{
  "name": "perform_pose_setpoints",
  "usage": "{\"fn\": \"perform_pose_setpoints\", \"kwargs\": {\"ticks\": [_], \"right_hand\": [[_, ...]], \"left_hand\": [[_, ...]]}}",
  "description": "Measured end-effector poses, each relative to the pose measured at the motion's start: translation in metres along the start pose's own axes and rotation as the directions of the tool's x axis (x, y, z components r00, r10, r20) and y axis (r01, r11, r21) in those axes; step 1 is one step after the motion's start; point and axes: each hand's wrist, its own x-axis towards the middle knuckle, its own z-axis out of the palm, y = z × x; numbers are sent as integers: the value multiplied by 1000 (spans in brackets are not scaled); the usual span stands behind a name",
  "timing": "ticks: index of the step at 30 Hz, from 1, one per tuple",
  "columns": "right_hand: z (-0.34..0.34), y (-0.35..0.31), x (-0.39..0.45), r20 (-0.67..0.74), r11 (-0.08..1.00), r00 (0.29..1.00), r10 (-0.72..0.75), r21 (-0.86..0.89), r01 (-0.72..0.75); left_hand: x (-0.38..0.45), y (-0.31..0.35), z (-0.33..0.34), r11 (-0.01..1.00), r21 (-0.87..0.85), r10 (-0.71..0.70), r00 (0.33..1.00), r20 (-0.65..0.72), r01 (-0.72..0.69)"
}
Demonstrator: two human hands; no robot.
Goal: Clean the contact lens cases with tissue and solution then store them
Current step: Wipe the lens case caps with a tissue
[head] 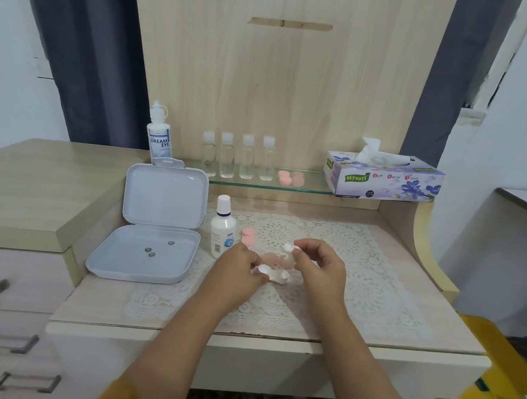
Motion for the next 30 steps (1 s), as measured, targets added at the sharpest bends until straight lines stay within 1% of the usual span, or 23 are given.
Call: {"fn": "perform_pose_setpoints", "kwargs": {"ticks": [2, 5, 10, 14, 20, 22, 25, 30], "right_hand": [[0, 1, 1, 4, 1000, 1000, -7, -29, 7], [0, 2, 1, 7, 998, 1000, -20, -66, 21], [1, 0, 1, -21, 994, 999, -49, -103, 46], [0, -1, 3, -24, 995, 999, -27, -100, 24], [-4, -10, 7, -10, 995, 1000, 10, -102, -11], [-2, -15, 5, 29, 997, 999, 19, -80, -17], [6, -21, -2, 133, 997, 990, 47, -60, -40], [37, -29, -25, 276, 998, 959, 59, -30, -53]], "left_hand": [[-1, -1, -2, 1000, 13, -14, 1000, 10, 14], [-4, -4, -6, 998, -49, -35, 999, 42, 37], [-13, -13, -17, 989, -117, -88, 996, -18, 85], [-20, -21, -27, 985, -124, -121, 992, -26, 116], [-27, -27, -35, 964, -223, -146, 989, 13, 145], [-28, -26, -37, 956, -255, -147, 989, 19, 147], [-31, -27, -42, 942, -298, -155, 988, 21, 154], [-38, -36, -61, 882, -431, -213, 977, -3, 191]]}}
